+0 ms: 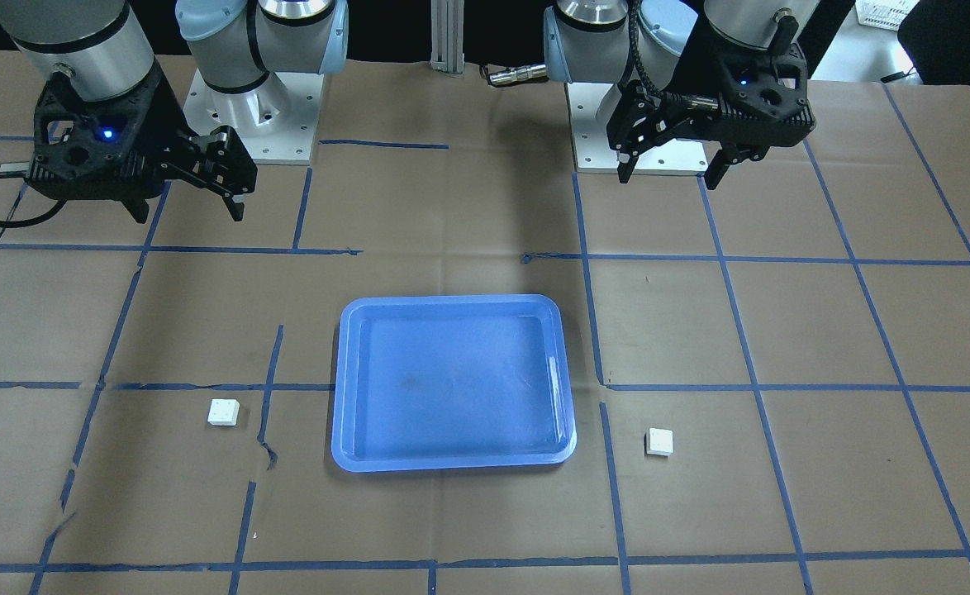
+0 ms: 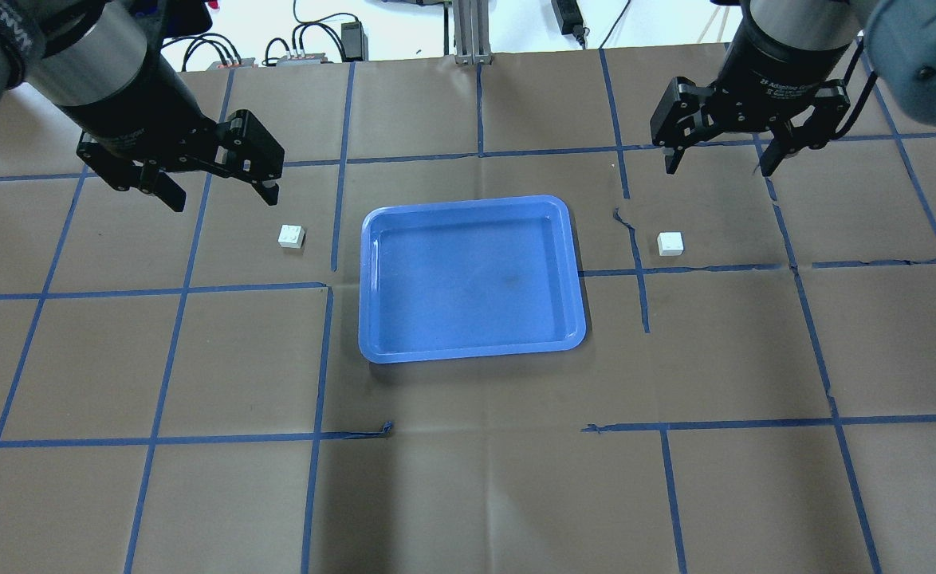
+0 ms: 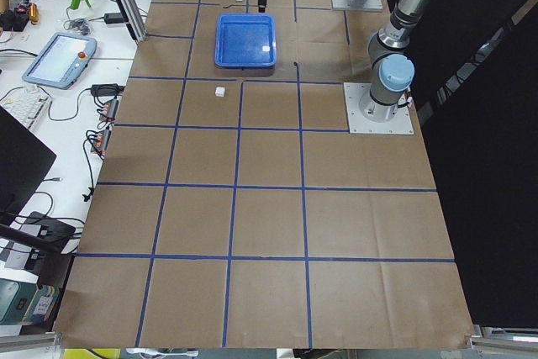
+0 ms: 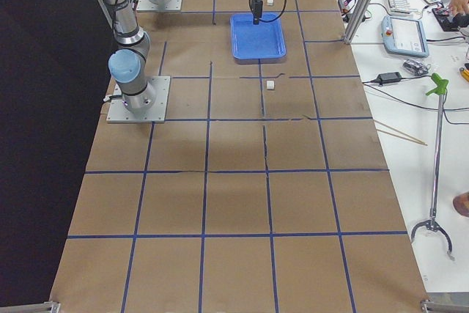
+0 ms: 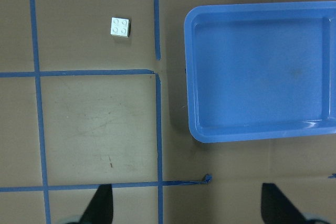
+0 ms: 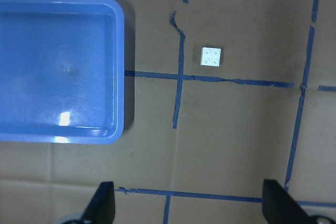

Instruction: Assemble white blocks and place on blue tray

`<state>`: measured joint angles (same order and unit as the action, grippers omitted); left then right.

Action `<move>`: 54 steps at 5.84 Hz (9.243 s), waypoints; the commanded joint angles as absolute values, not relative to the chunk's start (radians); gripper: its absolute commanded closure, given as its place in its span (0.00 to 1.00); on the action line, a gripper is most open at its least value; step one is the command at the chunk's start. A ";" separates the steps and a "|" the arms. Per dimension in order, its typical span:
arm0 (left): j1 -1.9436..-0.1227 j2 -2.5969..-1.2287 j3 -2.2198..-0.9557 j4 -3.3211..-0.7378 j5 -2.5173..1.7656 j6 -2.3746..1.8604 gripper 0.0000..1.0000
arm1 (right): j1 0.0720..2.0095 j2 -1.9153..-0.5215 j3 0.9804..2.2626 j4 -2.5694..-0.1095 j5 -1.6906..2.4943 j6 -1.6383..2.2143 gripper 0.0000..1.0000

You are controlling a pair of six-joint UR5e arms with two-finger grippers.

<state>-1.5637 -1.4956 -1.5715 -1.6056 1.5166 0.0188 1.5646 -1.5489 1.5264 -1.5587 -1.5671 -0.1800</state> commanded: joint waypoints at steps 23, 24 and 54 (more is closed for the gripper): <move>-1.454 -2.135 -1.620 -1.035 1.545 1.815 0.93 | 1.253 -1.068 1.827 -2.186 -1.078 -1.911 0.10; -1.456 -2.087 -1.618 -1.063 1.543 1.812 0.93 | 1.253 -1.068 1.827 -2.186 -1.081 -1.911 0.21; -1.583 -1.611 -1.589 -1.579 1.496 0.438 0.02 | 1.723 -1.112 1.867 -2.500 -1.068 -1.371 0.71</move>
